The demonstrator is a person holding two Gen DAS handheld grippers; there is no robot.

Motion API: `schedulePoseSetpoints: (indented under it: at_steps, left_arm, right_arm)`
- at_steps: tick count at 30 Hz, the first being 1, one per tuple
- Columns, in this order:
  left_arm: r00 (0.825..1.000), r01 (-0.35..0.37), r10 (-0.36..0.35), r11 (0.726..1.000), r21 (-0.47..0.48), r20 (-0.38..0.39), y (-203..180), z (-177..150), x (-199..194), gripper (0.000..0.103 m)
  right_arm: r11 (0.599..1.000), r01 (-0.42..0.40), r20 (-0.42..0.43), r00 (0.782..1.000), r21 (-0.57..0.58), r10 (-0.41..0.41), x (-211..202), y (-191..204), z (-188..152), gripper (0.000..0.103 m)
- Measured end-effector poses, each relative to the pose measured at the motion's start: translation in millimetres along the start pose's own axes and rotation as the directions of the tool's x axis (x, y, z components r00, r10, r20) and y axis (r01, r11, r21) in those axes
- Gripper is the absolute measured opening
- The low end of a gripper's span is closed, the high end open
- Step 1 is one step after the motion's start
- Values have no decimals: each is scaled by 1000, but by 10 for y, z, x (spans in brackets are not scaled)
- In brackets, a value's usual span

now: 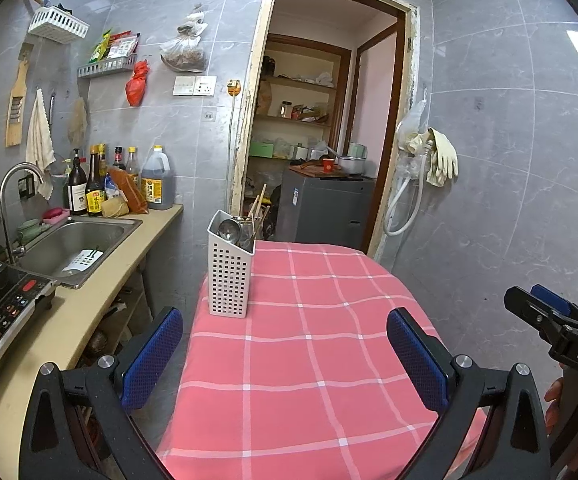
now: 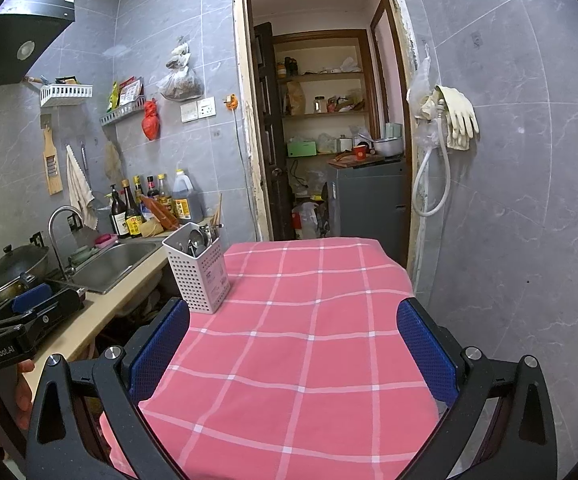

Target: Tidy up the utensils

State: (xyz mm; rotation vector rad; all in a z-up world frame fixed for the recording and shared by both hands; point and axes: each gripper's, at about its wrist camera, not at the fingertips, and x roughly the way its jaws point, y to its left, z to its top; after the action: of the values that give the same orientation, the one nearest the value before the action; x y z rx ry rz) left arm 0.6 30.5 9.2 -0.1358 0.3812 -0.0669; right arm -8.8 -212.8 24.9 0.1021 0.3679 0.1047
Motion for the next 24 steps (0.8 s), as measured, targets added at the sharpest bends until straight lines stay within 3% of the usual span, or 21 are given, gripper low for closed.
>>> schedulePoseSetpoints:
  at_steps: [24]
  left_arm:
    - [1000, -2, 2, 1000, 0, -1, 29, -1, -10, 102]
  right_arm:
    - [1000, -2, -4, 1000, 1, 2, 5, -3, 11, 102]
